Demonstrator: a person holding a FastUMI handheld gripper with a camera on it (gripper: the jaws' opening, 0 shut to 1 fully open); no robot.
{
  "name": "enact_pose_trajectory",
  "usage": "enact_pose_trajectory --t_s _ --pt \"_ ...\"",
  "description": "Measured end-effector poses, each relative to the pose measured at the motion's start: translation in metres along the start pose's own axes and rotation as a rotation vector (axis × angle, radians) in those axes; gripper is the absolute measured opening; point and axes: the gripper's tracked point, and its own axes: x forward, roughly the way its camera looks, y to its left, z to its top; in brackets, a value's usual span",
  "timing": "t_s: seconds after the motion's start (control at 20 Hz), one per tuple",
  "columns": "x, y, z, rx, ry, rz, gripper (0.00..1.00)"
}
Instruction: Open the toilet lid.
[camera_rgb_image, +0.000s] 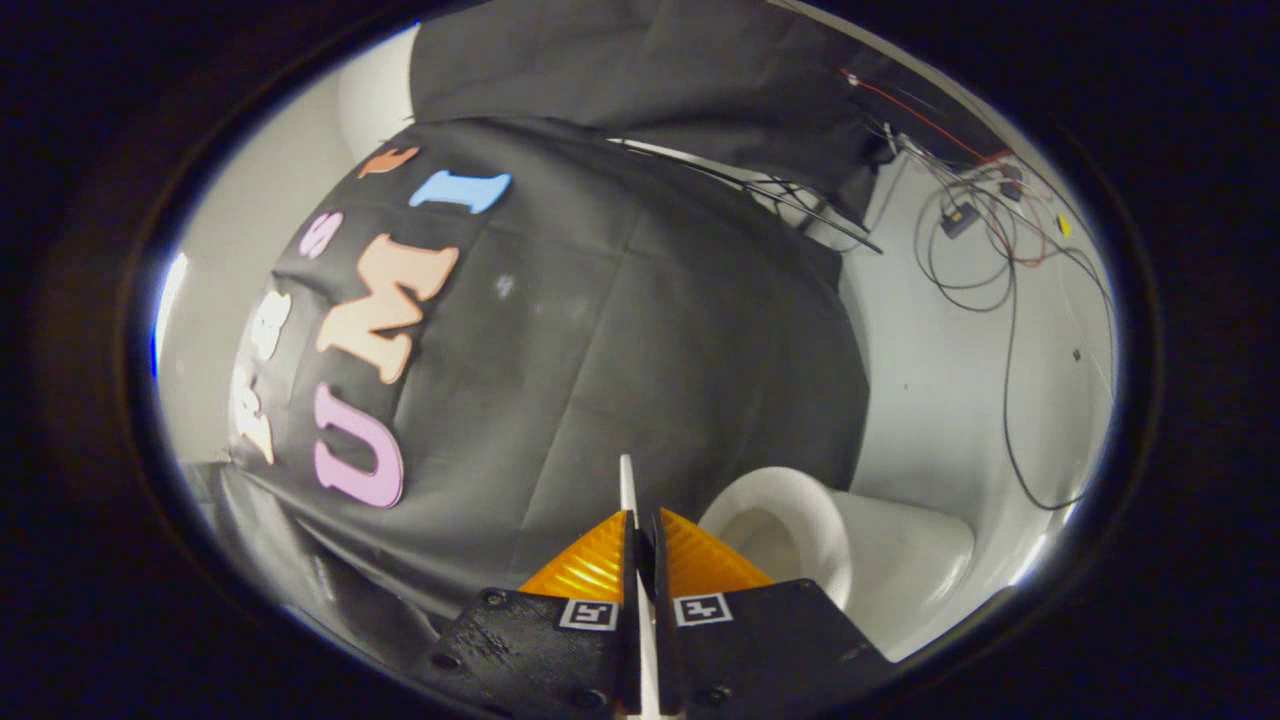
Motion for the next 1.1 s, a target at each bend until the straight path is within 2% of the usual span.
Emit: enact_pose_trajectory --t_s 0.4,1.1 --pt "-0.002 0.098 -0.021 -0.253 0.030 0.077 0.06" --pt "-0.008 0.188 -0.069 -0.585 0.096 0.166 0.06"
